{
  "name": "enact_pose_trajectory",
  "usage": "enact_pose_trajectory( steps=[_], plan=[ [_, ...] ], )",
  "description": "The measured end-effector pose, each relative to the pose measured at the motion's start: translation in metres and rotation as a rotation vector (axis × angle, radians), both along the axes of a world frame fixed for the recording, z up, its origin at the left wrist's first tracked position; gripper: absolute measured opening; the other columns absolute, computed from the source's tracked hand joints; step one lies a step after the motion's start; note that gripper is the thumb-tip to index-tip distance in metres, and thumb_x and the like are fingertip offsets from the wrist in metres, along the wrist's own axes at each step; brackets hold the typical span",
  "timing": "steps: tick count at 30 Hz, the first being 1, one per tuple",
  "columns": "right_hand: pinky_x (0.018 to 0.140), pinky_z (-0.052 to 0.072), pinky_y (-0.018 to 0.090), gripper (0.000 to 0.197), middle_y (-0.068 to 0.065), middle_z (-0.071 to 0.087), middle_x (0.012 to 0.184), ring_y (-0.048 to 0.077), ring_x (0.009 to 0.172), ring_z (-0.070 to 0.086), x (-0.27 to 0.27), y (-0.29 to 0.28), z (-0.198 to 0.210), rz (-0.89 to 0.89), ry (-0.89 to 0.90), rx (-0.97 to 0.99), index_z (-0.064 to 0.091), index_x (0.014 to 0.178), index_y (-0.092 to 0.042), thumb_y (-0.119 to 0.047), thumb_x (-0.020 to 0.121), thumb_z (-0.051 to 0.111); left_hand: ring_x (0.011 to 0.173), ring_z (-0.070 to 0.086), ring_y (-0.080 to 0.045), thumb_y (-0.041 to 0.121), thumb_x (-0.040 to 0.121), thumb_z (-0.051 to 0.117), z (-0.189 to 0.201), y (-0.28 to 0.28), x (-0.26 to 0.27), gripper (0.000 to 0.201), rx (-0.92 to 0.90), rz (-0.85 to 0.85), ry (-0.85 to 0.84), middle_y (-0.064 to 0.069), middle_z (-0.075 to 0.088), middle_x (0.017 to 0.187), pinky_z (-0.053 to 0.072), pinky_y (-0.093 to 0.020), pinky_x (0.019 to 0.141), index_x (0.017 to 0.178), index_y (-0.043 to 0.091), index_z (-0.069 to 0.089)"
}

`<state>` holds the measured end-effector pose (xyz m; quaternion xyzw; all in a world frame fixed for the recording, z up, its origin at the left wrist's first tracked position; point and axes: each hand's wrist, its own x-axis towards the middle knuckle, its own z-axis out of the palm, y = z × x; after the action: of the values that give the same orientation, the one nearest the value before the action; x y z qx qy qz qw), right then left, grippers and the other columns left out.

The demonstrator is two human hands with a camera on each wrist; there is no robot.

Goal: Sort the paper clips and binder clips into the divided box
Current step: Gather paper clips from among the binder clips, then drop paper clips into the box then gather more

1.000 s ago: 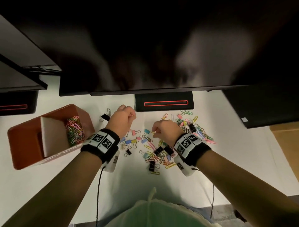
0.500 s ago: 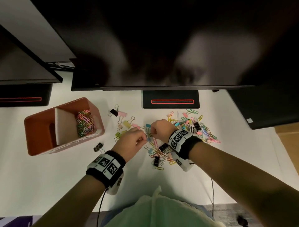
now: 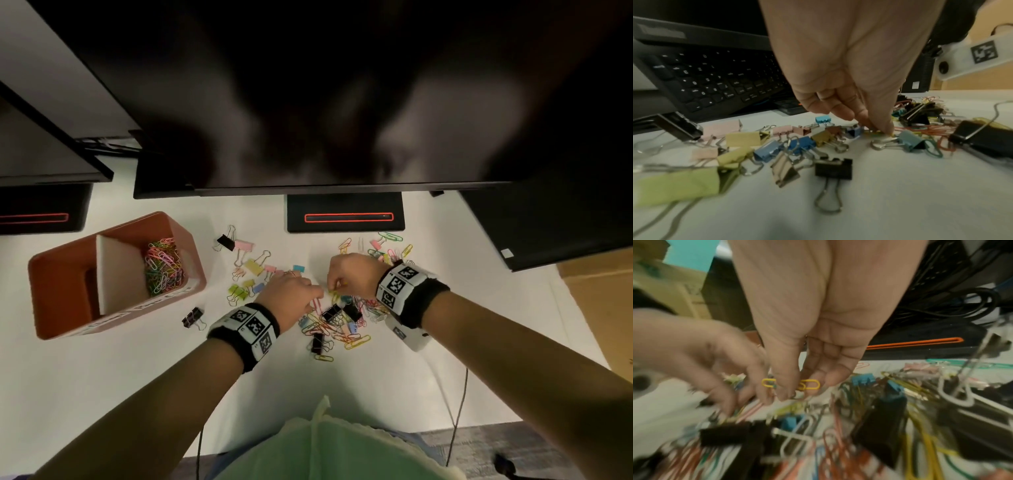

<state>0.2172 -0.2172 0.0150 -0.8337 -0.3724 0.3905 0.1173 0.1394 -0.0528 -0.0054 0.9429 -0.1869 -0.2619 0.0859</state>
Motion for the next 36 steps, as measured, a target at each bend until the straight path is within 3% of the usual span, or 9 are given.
enact_pose_trajectory(
  steps=[3, 8, 15, 20, 25, 28, 32, 36],
  plan=[
    [0.089, 0.048, 0.036, 0.016, 0.005, 0.057, 0.109, 0.023, 0.099, 0.057, -0.007, -0.001, -0.005, 0.126, -0.031, -0.045, 0.071, 0.097, -0.012, -0.012, 0.086, 0.059, 0.112, 0.047, -0.022, 0.03, 0.092, 0.049, 0.001, -0.002, 0.005, 0.021, 0.02, 0.017, -0.011, 0.001, 0.06, 0.11, 0.033, -0.037, 0.094, 0.111, 0.025, 0.057],
    [0.089, 0.048, 0.042, 0.018, 0.005, 0.065, 0.104, 0.026, 0.1, 0.056, -0.005, 0.002, -0.008, 0.181, -0.094, -0.066, 0.067, 0.1, -0.014, -0.01, 0.086, 0.057, 0.111, 0.043, -0.02, 0.03, 0.091, 0.05, 0.0, -0.001, 0.005, 0.017, 0.026, 0.064, -0.055, 0.003, 0.052, 0.111, 0.031, -0.036, 0.093, 0.104, 0.025, 0.059],
    [0.086, 0.045, 0.033, 0.021, 0.004, 0.064, 0.108, 0.023, 0.103, 0.055, -0.001, 0.004, -0.01, 0.133, -0.068, -0.112, 0.063, 0.107, -0.016, -0.014, 0.087, 0.059, 0.109, 0.046, -0.018, 0.035, 0.091, 0.047, -0.001, 0.0, 0.002, 0.018, 0.052, 0.103, -0.068, 0.006, 0.059, 0.108, 0.029, -0.036, 0.092, 0.103, 0.026, 0.057],
    [0.088, 0.048, 0.035, 0.019, 0.007, 0.062, 0.107, 0.025, 0.101, 0.055, -0.005, 0.002, -0.013, 0.169, -0.106, -0.128, 0.065, 0.105, -0.013, -0.016, 0.088, 0.057, 0.106, 0.046, -0.017, 0.035, 0.093, 0.044, -0.004, 0.001, -0.002, 0.019, 0.047, 0.106, -0.074, 0.007, 0.059, 0.104, 0.029, -0.035, 0.09, 0.102, 0.027, 0.059],
    [0.089, 0.048, 0.036, 0.015, 0.003, 0.063, 0.101, 0.021, 0.096, 0.056, 0.01, -0.01, -0.008, -0.064, -0.114, 0.04, 0.065, 0.1, -0.015, -0.021, 0.089, 0.058, 0.105, 0.044, -0.019, 0.032, 0.094, 0.044, -0.007, 0.002, -0.005, 0.018, 0.027, 0.104, -0.082, 0.005, 0.055, 0.103, 0.028, -0.037, 0.091, 0.099, 0.026, 0.06],
    [0.09, 0.05, 0.036, 0.024, 0.004, 0.065, 0.109, 0.022, 0.101, 0.06, 0.026, -0.017, -0.003, -0.2, -0.15, 0.059, 0.062, 0.111, -0.016, -0.018, 0.087, 0.061, 0.103, 0.045, -0.017, 0.034, 0.094, 0.042, -0.003, 0.005, -0.005, 0.018, -0.024, 0.084, -0.077, 0.007, 0.059, 0.1, 0.027, -0.036, 0.093, 0.098, 0.026, 0.058],
    [0.095, 0.049, 0.04, 0.045, 0.007, 0.06, 0.124, 0.026, 0.111, 0.057, 0.037, -0.016, -0.001, -0.195, -0.173, -0.049, 0.048, 0.131, -0.019, -0.015, 0.088, 0.059, 0.103, 0.047, -0.016, 0.036, 0.092, 0.048, 0.003, 0.003, -0.011, 0.017, -0.124, 0.052, 0.026, 0.007, 0.064, 0.099, 0.026, -0.039, 0.101, 0.099, 0.025, 0.059],
    [0.088, 0.052, 0.042, 0.04, 0.009, 0.061, 0.117, 0.029, 0.102, 0.059, 0.038, -0.011, -0.008, -0.155, -0.186, -0.167, 0.049, 0.125, -0.023, -0.019, 0.087, 0.059, 0.107, 0.046, -0.017, 0.037, 0.09, 0.052, 0.0, -0.008, -0.017, 0.022, -0.044, -0.006, 0.068, 0.005, 0.064, 0.106, 0.03, -0.037, 0.095, 0.107, 0.024, 0.058]
  ],
)
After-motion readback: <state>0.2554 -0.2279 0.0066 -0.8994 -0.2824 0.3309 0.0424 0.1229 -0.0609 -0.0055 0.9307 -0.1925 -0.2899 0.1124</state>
